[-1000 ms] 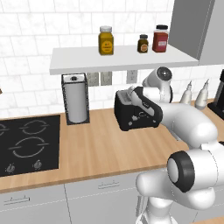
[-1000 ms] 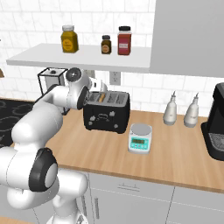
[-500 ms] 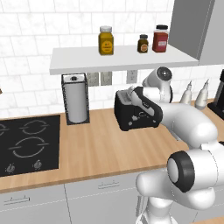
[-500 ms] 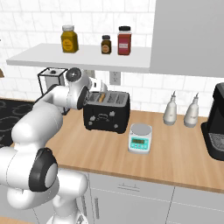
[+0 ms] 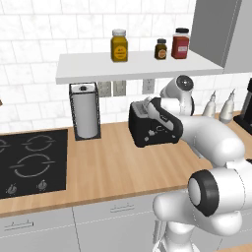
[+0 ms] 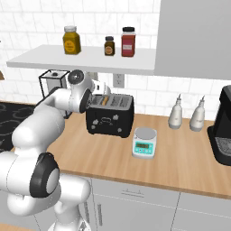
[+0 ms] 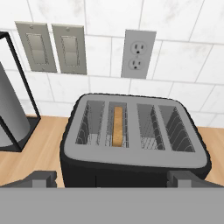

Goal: Start the toaster. Once the lever pops up, take the bread to the plate on the dining counter.

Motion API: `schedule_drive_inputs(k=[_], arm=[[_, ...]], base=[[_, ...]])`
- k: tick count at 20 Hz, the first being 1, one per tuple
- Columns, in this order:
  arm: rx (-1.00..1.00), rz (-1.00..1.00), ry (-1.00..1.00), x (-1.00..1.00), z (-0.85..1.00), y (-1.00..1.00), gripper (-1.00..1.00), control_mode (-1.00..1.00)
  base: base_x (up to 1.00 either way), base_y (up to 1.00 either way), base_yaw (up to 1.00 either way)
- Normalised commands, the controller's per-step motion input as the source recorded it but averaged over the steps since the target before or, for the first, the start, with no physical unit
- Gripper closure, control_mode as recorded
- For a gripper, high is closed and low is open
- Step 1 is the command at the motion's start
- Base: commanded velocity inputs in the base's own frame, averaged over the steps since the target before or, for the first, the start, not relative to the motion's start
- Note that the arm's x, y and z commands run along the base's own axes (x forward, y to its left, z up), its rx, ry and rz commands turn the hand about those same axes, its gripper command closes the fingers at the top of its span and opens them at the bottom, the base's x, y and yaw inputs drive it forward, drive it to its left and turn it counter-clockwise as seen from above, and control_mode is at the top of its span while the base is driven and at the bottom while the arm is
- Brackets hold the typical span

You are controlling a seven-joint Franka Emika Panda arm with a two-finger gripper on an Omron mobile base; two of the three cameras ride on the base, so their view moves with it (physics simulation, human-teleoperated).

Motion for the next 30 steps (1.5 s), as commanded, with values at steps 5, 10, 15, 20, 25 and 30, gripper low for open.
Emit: schedule_drive_inputs(k=[5,10,15,20,25,30], arm=[[0.0,0.0,0.0,0.0,0.0,0.0,-1.0,-1.0],[0.0,0.0,0.0,0.0,0.0,0.0,-1.0,-1.0],[0.0,0.0,0.0,0.0,0.0,0.0,-1.0,-1.0],[0.0,0.0,0.0,0.0,0.0,0.0,-1.0,-1.0],[0.0,0.0,0.0,0.0,0.0,0.0,-1.0,-1.0],[0.0,0.0,0.0,0.0,0.0,0.0,-1.0,-1.0]], base=[[0.0,0.0,0.0],[0.0,0.0,0.0],[0.0,0.0,0.0],[0.0,0.0,0.0],[0.0,0.0,0.0],[0.0,0.0,0.0]])
